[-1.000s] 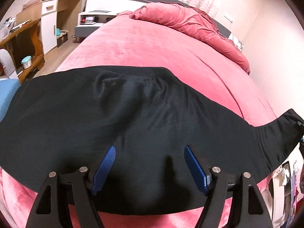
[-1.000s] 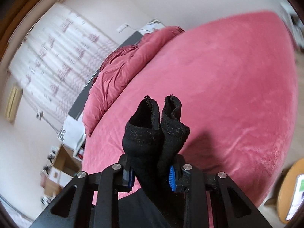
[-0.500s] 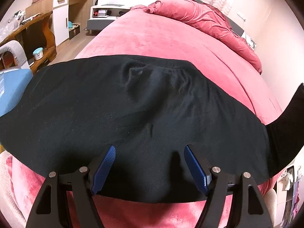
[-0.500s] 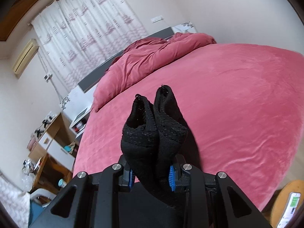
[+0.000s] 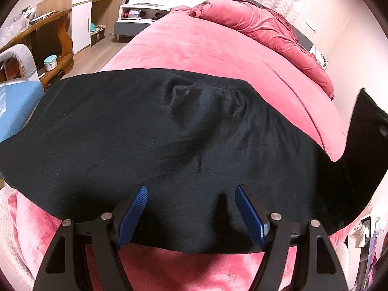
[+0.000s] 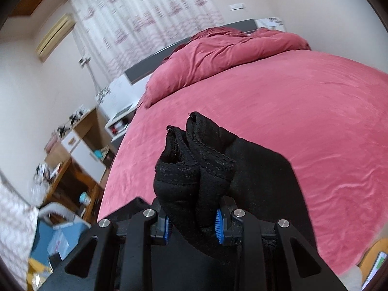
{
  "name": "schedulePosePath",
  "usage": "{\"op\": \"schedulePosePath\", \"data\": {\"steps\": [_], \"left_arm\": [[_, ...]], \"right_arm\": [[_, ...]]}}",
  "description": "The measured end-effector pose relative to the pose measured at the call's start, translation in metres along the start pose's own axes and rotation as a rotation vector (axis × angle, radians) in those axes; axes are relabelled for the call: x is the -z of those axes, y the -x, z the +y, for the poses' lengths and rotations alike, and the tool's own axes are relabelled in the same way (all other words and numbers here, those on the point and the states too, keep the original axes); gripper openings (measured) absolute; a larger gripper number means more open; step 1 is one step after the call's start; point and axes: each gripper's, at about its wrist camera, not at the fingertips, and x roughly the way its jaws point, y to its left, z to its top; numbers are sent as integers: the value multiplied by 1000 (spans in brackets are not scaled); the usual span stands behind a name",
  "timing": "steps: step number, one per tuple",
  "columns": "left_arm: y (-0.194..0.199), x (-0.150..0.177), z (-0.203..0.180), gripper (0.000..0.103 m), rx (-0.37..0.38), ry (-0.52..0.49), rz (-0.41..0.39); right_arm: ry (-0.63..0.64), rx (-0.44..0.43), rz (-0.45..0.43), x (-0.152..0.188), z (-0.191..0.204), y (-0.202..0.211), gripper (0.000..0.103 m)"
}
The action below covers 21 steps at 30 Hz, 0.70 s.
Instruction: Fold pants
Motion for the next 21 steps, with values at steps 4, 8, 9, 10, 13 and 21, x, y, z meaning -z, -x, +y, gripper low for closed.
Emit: {"op": "schedulePosePath", "data": {"steps": [4, 8, 9, 10, 13, 21], "left_arm": [[-1, 0, 2, 76, 6, 5, 3], [-2, 0, 3, 76, 11, 10, 6], [-2, 0, 3, 76, 12, 12, 6], [-3, 0, 4, 76, 13, 14, 6], [-2, 0, 3, 76, 13, 18, 6], [0, 2, 3, 76, 24, 24, 5]], "right_arm": [[23, -15, 60, 22, 10, -23, 28], [62, -14, 124, 46, 19, -47, 28], [77, -12, 141, 53, 22, -53, 28], [89, -9, 154, 59, 24, -57, 28], [116, -13, 188, 71, 30, -71, 28], [188, 0, 241, 101, 41, -97, 30]]}}
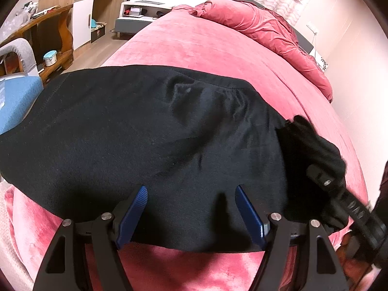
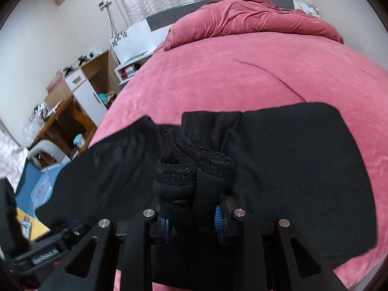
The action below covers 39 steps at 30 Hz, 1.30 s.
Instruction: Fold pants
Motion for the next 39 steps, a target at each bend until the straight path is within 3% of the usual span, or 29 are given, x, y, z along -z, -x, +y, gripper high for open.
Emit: {"op": "schedulePosePath", "data": {"steps": [5, 6, 8, 9, 13, 18, 22, 25, 31, 32, 34, 35, 39], "left_arm": [[1, 0, -3, 76, 35, 9, 5], [1, 0, -4, 76, 48, 10, 6], [2, 0, -5, 76, 72, 12, 10], [3, 0, -6, 76, 89, 14, 12], [4, -3, -14, 75, 135, 25, 5], [4, -10, -32, 75, 210, 17, 3], [-3, -17, -59, 76, 266, -17, 12], [-16, -22, -82, 76, 285, -51, 38], [-39, -21, -100, 74, 314, -16, 128], [-42, -19, -100, 71, 319, -10, 135], [-48, -14, -101, 46, 304, -25, 164], [-52, -10, -103, 29, 281, -56, 181], [-46, -2, -102, 22, 324, -98, 168]], "right_arm": [[142, 55, 54, 20, 20, -18, 36], [169, 50, 53, 23, 25, -18, 41], [191, 2, 74, 27, 30, -14, 70], [198, -18, 90, 29, 32, -12, 72], [231, -31, 47, 33, 30, 17, 72], [127, -36, -60, 30, -16, 62, 68], [-30, 78, -144, 27, -75, 90, 55], [-142, 157, -126, 23, -115, 87, 35], [-218, 136, -82, 33, -136, 78, 33], [-222, 133, -72, 33, -138, 76, 34], [-236, 134, -43, 36, -144, 67, 34], [-251, 139, -20, 36, -148, 61, 34], [-305, 130, 3, 38, -161, 53, 33]]}}
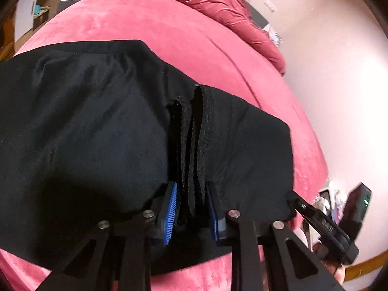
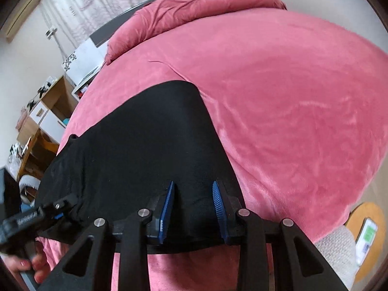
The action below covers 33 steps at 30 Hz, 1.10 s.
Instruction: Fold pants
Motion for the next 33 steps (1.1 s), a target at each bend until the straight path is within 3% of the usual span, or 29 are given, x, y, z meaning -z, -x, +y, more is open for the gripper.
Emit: {"op": "schedulePosePath", "data": {"steps": [7, 12, 19, 21, 26, 29, 33], "left_arm": [[15, 21, 21, 19, 51, 94, -17], [13, 22, 20, 24, 27, 61, -36], [16, 20, 20, 30, 12, 28, -59], [18, 19, 20, 31, 20, 45, -55], [47, 17, 31, 34, 1, 79, -116], [63, 13, 44, 35, -29, 133, -151], [89, 16, 78, 36, -54, 303, -191]], "right_arm": [[82, 17, -42, 5, 14, 17, 34], [195, -24, -103, 9, 44, 31, 34], [239, -118, -2, 19, 73, 5, 34], [245, -96, 63, 24, 76, -13, 34], [273, -68, 47, 29, 81, -20, 41], [289, -58, 23, 31, 86, -16, 41], [276, -148, -3, 32, 97, -3, 43]]}}
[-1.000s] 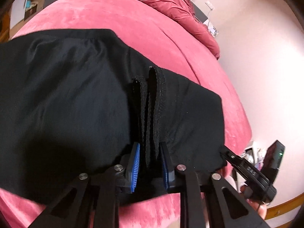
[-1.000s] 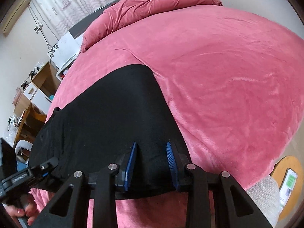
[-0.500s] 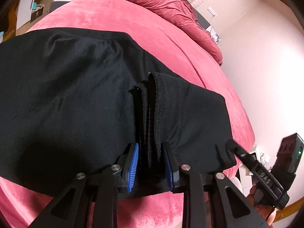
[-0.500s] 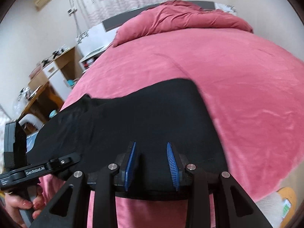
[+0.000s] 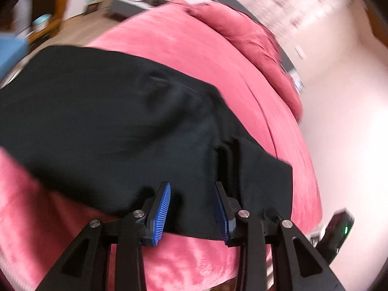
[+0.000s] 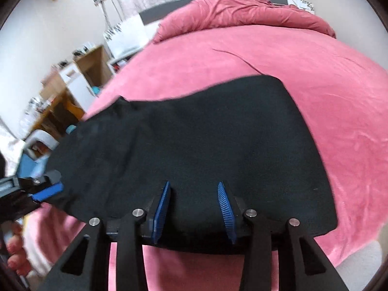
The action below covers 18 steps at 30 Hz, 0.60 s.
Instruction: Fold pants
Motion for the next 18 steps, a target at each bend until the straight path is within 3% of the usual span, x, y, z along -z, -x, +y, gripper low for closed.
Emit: {"op": "schedulePosePath", "data": {"steps": [6, 8, 13, 15, 18], "left_arm": [[37, -2, 51, 37, -9, 206, -79], [44, -1, 65, 42, -18, 246, -98], [41, 8, 114, 46, 7, 428, -47], [42, 5, 118, 46, 40, 429, -88], [39, -7, 119, 47, 2, 394, -114]], "right_arm": [[45, -59, 25, 8, 27, -6, 43], [55, -67, 39, 10, 34, -11, 43], [56, -71, 38, 10, 36, -15, 43], [49, -76, 38, 9, 32, -18, 43], [47, -72, 40, 12, 29, -16, 43]]}}
